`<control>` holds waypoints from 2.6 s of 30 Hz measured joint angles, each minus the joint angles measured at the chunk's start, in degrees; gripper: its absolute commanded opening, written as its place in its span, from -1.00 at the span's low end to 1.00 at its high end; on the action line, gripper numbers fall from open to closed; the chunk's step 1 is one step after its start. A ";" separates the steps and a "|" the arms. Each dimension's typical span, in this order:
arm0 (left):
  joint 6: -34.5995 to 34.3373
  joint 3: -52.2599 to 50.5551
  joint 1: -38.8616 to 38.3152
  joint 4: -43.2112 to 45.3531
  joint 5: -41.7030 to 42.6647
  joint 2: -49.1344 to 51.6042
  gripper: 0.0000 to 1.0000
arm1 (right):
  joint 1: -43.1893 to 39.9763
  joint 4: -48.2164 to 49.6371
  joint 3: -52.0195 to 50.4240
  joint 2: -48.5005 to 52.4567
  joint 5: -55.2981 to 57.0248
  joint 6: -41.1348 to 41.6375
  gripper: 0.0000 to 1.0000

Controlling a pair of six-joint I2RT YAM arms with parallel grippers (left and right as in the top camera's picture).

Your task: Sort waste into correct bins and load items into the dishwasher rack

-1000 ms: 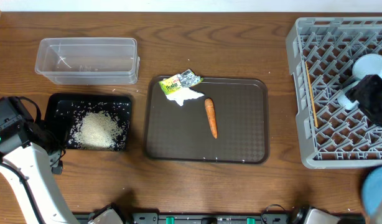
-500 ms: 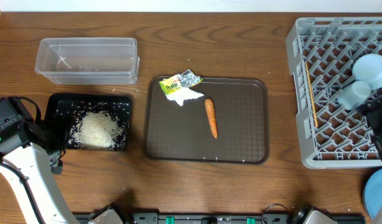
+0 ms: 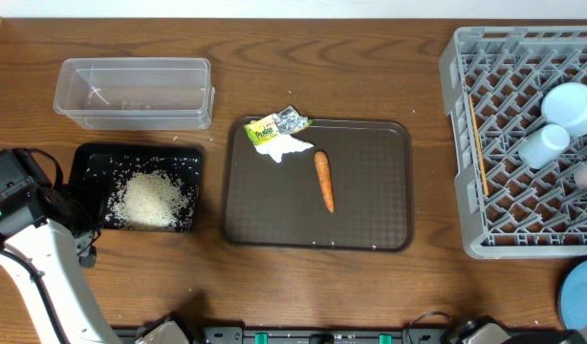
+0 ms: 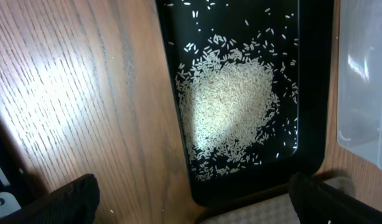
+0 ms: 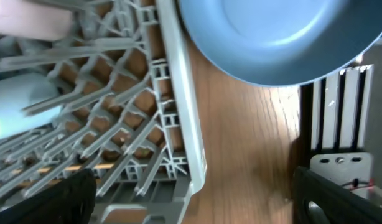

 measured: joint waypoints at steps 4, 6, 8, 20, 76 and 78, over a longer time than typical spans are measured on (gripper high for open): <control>0.00 0.00 0.00 0.00 0.00 0.00 1.00 | -2.93 4.59 -7.28 0.02 -2.05 0.35 0.99; 0.00 0.00 0.00 -0.02 0.00 0.00 1.00 | -4.09 6.91 -10.69 0.07 -2.95 0.50 0.98; 0.00 0.00 0.00 0.00 0.00 0.00 0.99 | -4.81 8.44 -13.03 0.09 -3.17 0.76 0.98; 0.00 0.00 0.00 0.00 0.00 0.00 1.00 | -8.94 18.32 -20.48 0.09 2.34 7.96 0.98; 0.00 0.00 0.00 0.00 0.00 0.00 1.00 | -10.93 24.13 -25.73 9.09 14.99 15.91 -0.98; 0.00 0.00 0.00 0.00 0.00 0.00 0.99 | -10.93 22.77 -25.66 8.04 14.08 15.89 -0.97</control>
